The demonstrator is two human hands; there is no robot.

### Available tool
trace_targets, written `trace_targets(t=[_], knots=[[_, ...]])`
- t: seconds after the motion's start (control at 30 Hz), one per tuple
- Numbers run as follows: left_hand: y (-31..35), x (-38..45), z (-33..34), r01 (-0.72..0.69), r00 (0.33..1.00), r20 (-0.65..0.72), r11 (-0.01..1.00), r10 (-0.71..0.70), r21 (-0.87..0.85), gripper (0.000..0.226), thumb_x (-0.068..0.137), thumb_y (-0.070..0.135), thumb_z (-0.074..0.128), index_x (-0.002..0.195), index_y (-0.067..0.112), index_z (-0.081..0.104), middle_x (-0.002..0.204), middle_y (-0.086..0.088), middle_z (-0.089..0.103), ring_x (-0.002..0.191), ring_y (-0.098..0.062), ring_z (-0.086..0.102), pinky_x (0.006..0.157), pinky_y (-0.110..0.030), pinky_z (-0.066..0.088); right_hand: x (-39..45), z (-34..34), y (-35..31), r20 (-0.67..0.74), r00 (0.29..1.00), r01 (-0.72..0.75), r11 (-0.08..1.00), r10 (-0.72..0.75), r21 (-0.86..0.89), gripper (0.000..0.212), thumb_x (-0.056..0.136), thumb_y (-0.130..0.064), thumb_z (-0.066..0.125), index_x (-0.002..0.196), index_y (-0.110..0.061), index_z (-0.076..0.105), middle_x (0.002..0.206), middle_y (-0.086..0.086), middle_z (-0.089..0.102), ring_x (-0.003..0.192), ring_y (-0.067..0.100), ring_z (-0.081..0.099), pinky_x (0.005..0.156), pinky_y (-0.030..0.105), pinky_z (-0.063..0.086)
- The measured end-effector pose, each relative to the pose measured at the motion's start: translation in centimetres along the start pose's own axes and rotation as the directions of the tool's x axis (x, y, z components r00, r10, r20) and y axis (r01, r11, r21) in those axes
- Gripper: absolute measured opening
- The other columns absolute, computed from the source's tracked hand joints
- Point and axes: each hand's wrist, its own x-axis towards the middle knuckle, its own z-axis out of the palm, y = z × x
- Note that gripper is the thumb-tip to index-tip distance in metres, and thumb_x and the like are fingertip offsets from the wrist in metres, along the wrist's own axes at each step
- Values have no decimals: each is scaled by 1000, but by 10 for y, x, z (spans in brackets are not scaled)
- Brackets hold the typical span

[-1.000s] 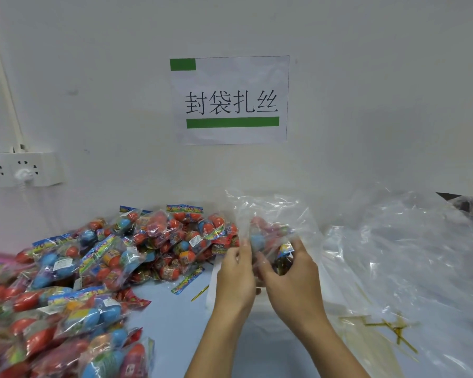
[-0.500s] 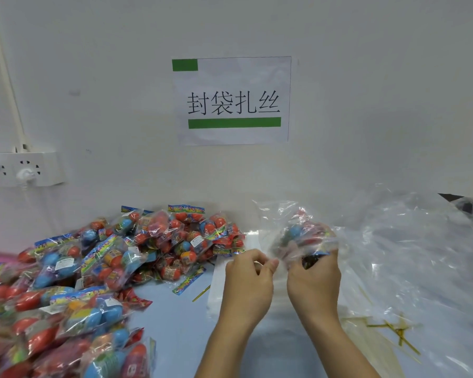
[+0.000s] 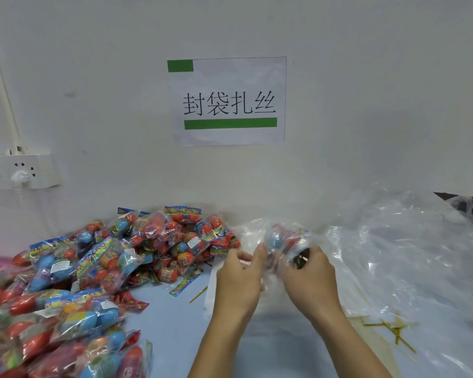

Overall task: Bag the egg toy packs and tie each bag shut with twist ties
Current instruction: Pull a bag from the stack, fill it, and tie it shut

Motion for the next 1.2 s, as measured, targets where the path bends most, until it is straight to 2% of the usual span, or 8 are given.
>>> trace_targets(t=[0.1,0.27,0.4,0.63,0.8,0.93,1.07,1.2], knots=[[-5,0,2,124,981,155,991,-116,-42,31,97,38,60,95,7,54,77,-8,66,56,-18,60,57,-32,54,1,4,2,16,999,34,999,-35,28,17,91,-27,72,102,-22,60,85,-7,70,75,3,65,61,16,48],[0,-5,-3,-159,933,333,986,135,45,16,98,16,57,82,15,59,65,-3,66,58,-16,60,57,-20,47,6,-1,10,44,999,-20,996,16,83,19,90,-10,69,72,-9,62,49,-6,59,46,7,54,46,18,41],[7,-7,-8,-278,862,431,960,267,-40,22,96,10,61,77,18,68,65,-3,65,61,-15,60,60,-19,46,12,-6,18,78,996,-58,997,54,55,12,83,2,68,79,-8,62,63,3,60,59,18,57,51,23,44],[2,7,-17,-96,984,-166,984,70,-151,40,98,37,57,72,6,59,63,-11,64,57,-18,57,64,-35,46,16,-6,19,4,997,-76,933,79,352,14,91,-31,74,95,-17,74,83,4,74,78,26,70,66,33,50],[0,4,0,225,972,154,904,-180,-363,58,81,61,64,123,22,53,117,-2,64,109,-23,64,88,-46,56,3,3,2,240,970,-169,786,28,595,7,94,-20,69,100,-18,68,82,7,68,80,26,71,70,42,57],[-3,6,6,125,990,117,877,-80,-464,54,85,52,66,120,11,61,107,-15,71,92,-28,69,87,-53,55,-3,5,-4,382,923,-199,807,-36,555,12,96,-7,65,108,-3,67,91,20,70,81,36,65,78,66,55],[-11,13,2,-6,1000,-16,909,-1,-418,31,87,49,66,103,22,64,81,7,72,80,-13,69,74,-41,58,-1,-2,-6,442,894,-187,831,-78,524,15,83,-4,75,96,-1,67,76,22,64,69,34,60,53,38,46],[-11,11,1,-14,1000,-16,913,9,-409,55,68,62,73,104,22,65,87,5,75,87,-15,72,79,-39,58,-4,0,-6,360,931,-169,790,-68,589,43,71,-12,81,109,-4,63,74,13,68,61,26,63,48,30,49]])
